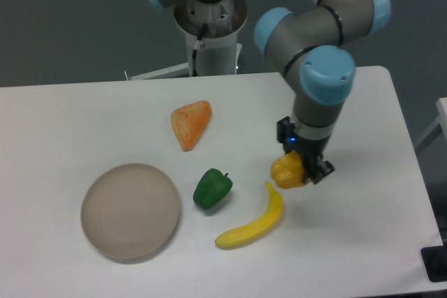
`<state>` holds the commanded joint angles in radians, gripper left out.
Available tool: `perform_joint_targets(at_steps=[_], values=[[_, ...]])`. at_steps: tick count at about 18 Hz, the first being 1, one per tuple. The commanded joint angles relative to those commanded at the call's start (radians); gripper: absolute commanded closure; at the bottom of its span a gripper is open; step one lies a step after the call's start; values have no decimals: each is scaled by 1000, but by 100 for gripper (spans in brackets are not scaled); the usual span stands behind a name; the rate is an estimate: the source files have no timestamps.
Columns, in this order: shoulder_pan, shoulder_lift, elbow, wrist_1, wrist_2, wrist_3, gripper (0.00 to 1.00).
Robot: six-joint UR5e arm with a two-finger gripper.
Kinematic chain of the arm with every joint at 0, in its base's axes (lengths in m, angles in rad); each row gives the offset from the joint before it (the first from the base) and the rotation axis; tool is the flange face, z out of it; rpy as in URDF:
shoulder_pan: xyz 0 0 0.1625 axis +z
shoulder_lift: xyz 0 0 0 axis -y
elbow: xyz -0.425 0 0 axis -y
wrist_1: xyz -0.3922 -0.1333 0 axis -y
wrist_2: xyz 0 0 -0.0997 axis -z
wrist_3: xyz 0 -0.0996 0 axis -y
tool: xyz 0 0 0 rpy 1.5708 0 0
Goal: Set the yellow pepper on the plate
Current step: 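Lift the held yellow pepper and carry it toward the plate, then lower the yellow pepper onto the round beige plate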
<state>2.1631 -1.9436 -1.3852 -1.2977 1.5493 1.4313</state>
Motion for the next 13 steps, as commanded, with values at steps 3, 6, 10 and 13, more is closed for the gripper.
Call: perform_joint_targets(at_steps=[3,6,10,13], values=[[-49,2,0,0,2,-46,66],[-109,2,-2,2,9,-95,66],[-190,-3,-8,3,-3,-163,66],[-244,-26,-9,8,-20,-245,66]])
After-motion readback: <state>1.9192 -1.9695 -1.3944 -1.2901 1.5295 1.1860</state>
